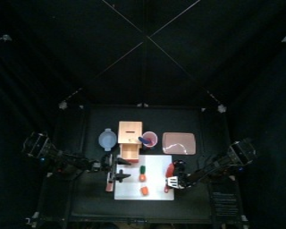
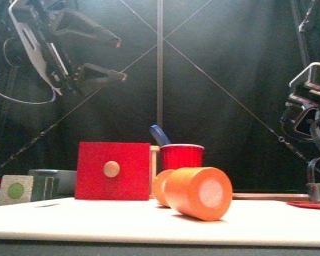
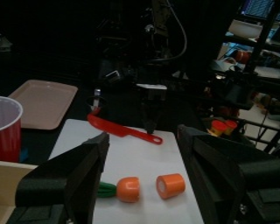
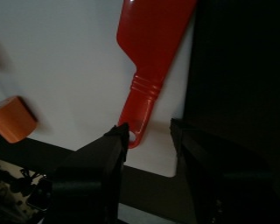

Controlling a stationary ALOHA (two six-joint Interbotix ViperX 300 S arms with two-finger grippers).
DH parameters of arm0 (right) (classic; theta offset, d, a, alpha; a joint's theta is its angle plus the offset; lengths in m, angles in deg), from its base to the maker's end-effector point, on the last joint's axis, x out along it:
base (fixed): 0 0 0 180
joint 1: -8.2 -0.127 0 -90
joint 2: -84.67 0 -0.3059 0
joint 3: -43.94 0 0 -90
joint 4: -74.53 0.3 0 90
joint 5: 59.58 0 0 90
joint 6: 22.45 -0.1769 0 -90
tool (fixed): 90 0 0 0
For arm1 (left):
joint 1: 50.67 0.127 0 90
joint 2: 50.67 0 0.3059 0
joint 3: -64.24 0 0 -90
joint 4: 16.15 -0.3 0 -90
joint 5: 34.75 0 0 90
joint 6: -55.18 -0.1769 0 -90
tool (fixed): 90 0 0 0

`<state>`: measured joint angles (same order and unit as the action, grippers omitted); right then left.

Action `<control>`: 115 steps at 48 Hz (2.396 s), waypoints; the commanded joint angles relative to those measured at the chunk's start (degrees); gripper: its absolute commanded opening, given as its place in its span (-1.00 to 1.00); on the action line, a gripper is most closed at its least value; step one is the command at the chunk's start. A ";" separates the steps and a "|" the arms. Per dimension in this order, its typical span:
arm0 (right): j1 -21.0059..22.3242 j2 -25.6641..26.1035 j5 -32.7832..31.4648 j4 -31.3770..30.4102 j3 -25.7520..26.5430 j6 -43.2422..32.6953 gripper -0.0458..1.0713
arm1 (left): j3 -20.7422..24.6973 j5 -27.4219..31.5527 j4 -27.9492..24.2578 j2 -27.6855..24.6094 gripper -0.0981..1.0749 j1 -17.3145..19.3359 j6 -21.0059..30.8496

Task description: Grab salmon sushi

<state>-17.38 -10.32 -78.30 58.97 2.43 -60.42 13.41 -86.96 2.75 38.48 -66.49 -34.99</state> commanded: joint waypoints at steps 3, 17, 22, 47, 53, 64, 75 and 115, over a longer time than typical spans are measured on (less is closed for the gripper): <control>0.18 1.49 0.18 -2.29 0.35 0.09 0.51 | 1.05 -0.53 0.00 -0.88 0.80 0.09 -0.26; 0.26 4.31 -0.88 -9.58 2.37 0.44 0.51 | 1.67 -0.44 -0.70 -2.37 0.80 0.00 -0.26; 0.26 5.80 -0.88 -13.54 3.43 0.53 0.51 | 2.11 -0.62 -0.62 -2.11 0.80 0.18 -0.26; 6.42 18.19 -4.22 -38.06 3.96 20.57 0.49 | 6.77 17.93 3.78 0.62 0.79 1.67 -0.44; 8.79 20.21 -4.39 -40.43 4.92 32.78 0.49 | 10.11 27.07 2.11 0.70 0.79 2.81 -2.64; 12.48 20.83 -2.81 -40.43 8.44 52.38 0.49 | 13.36 27.60 1.32 2.72 0.79 3.87 -10.37; 14.50 20.48 1.67 -40.08 8.00 55.72 0.49 | 11.95 25.49 4.22 5.36 0.79 4.75 -12.22; 18.98 20.21 2.64 -39.55 5.63 56.16 0.49 | 10.11 21.45 8.79 7.38 0.79 8.88 -18.11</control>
<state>1.34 9.55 -75.93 19.68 7.53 -4.35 21.94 -66.39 9.87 45.24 -57.87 -51.78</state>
